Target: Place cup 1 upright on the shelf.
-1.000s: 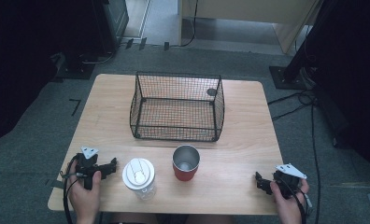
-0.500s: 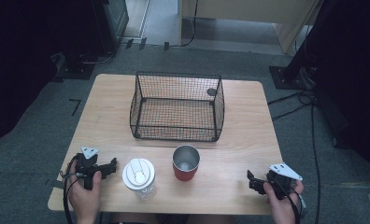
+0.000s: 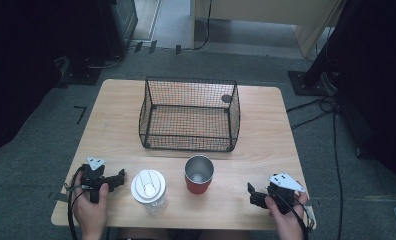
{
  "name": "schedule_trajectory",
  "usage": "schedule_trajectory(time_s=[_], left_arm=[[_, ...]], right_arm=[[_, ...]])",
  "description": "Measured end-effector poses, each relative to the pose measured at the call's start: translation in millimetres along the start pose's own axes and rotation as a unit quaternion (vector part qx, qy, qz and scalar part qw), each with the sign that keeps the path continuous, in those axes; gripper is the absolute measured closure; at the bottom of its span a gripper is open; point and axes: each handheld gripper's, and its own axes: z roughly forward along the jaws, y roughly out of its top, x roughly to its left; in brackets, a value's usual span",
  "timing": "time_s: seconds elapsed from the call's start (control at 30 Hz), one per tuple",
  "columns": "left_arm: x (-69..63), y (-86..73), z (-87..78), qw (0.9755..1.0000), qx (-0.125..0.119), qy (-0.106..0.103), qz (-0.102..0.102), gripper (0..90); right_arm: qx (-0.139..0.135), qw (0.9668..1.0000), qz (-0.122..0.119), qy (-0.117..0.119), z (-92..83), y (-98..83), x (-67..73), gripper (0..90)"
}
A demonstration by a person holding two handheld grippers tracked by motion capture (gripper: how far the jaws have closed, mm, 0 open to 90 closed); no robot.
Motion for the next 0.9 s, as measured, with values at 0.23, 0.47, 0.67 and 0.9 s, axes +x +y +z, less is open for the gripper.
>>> schedule_trajectory(time_s=[0.23,0.47,0.67,0.9], left_arm=[[0.0,0.0,0.0,1.0,0.0,0.0,0.0,0.4],[0.0,0.0,0.0,1.0,0.0,0.0,0.0,0.4],[0.0,0.0,0.0,1.0,0.0,0.0,0.0,0.4],[0.0,0.0,0.0,1.0,0.0,0.0,0.0,0.4]], right_arm=[[-0.009,0.9995,-0.016,0.024,4.9,6.7,24.6,3.9],[-0.01,0.9985,-0.031,0.044,9.0,12.1,44.2,3.9],[-0.014,0.9975,-0.038,0.058,10.1,16.3,57.2,3.9],[-0.017,0.9956,-0.047,0.079,13.0,21.5,74.0,3.9]])
